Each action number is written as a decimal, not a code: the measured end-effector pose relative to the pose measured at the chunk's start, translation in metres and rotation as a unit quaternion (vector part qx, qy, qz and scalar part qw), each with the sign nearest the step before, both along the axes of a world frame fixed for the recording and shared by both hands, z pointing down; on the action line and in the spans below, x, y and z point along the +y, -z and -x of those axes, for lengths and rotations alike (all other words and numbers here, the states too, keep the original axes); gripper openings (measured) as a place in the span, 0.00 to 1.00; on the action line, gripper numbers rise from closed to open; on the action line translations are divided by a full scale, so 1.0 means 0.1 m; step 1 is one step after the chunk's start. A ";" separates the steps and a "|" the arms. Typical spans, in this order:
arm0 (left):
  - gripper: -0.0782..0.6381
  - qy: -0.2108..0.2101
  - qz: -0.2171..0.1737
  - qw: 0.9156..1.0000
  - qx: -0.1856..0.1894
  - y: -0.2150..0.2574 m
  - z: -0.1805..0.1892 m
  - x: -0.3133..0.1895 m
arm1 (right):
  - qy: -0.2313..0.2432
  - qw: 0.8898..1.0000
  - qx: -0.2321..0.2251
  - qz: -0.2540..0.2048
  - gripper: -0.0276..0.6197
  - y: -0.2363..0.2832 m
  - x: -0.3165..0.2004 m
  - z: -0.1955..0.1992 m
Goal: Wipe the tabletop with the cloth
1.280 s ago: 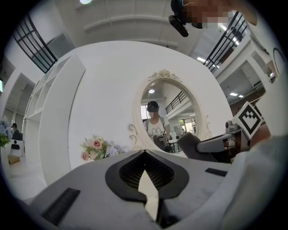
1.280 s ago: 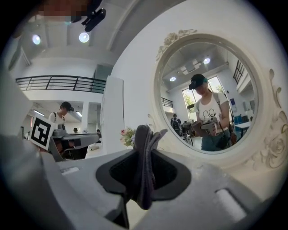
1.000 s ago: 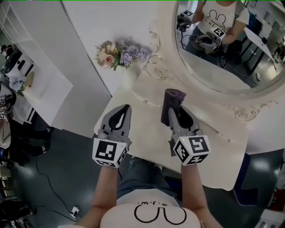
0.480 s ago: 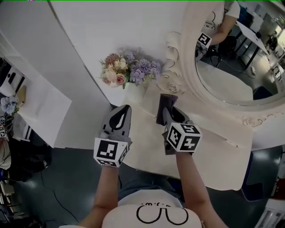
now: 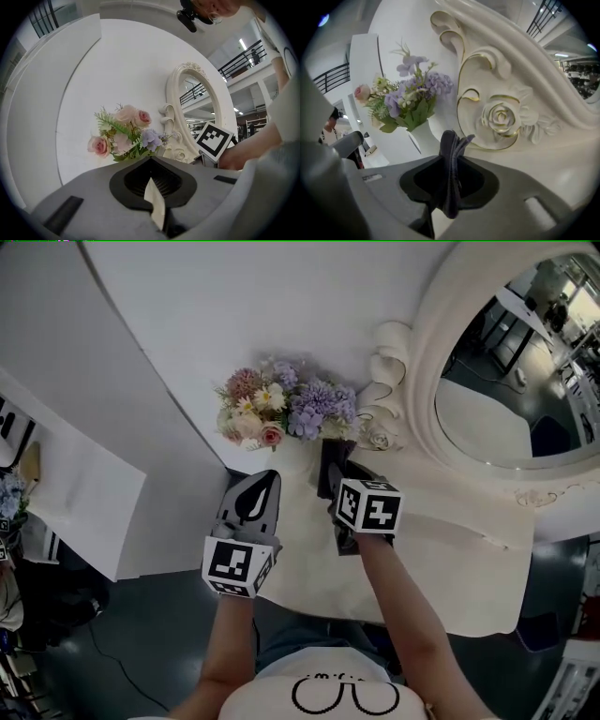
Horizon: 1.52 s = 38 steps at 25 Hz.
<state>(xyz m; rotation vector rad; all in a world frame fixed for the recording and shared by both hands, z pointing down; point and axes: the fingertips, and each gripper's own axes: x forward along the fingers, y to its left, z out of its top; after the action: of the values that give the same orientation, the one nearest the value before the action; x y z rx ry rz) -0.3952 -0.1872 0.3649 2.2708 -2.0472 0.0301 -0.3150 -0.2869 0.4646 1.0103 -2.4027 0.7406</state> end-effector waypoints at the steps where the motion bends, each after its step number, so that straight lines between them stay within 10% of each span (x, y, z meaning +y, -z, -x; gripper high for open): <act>1: 0.11 -0.003 0.002 1.000 0.003 -0.02 0.00 -0.01 | -0.001 1.000 0.006 0.006 0.18 -0.05 -0.02 0.04; 38: 0.11 -0.038 0.020 0.999 0.003 -0.25 -1.34 -0.30 | 0.019 0.997 0.077 0.000 0.18 -0.36 -0.33 -1.15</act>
<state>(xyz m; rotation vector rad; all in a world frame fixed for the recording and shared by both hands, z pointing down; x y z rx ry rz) -0.2617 -0.2171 0.3904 2.3216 -1.9377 0.0684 -0.2000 -0.3200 0.5003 0.9818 -2.2826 0.6247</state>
